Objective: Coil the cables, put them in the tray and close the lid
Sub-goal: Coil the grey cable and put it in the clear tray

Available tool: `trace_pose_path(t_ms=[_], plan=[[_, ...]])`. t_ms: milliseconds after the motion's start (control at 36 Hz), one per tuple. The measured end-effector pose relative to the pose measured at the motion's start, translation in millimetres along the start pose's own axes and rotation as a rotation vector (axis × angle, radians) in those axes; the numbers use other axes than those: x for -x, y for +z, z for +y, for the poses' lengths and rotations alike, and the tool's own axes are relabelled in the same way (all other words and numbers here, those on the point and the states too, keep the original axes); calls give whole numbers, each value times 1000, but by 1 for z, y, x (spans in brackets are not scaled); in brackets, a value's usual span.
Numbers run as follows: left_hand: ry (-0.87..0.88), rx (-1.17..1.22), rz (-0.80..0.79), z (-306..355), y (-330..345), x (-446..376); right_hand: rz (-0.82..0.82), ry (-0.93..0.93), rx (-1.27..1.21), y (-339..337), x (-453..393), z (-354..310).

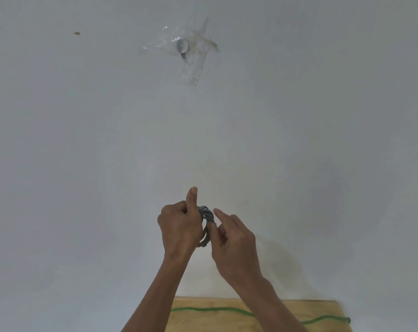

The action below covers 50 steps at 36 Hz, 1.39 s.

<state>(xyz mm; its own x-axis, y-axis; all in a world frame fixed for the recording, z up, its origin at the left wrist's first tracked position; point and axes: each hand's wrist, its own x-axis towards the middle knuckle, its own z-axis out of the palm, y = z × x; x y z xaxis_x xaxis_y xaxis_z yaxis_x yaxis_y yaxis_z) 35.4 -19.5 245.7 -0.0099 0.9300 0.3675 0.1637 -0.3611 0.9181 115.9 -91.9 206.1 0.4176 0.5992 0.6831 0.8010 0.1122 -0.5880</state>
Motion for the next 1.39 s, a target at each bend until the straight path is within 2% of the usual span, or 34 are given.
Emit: trace_pose_path(t_ms=[111,167,222,278,389,528,611,722,861,1111,1389], plan=[[13,-22,3,-3,0,1,41,50,0,8,3,-1],[10,-32,-6,-9,-2,1,-51,61,-11,8,3,0],[-4,-46,-15,-15,-5,0,-214,54,-38,5,1,6],[-30,-63,-21,-20,-10,0,-329,-7,-16,2,-4,17],[-132,-37,-73,-34,-13,5,-331,-17,-95,3,5,37],[-254,-27,-130,-53,-9,16,-335,275,-375,8,31,43],[-321,2,-121,-66,-6,27,-237,386,-475,15,50,45],[-420,42,-121,-84,-2,47,-88,680,-759,23,74,43],[-559,73,-199,-98,-2,76,-14,704,-618,31,102,56],[-646,-54,-348,-139,-18,111,-18,656,-355,43,153,77],[-873,17,-452,-195,-55,143,-172,729,-267,62,216,87]])
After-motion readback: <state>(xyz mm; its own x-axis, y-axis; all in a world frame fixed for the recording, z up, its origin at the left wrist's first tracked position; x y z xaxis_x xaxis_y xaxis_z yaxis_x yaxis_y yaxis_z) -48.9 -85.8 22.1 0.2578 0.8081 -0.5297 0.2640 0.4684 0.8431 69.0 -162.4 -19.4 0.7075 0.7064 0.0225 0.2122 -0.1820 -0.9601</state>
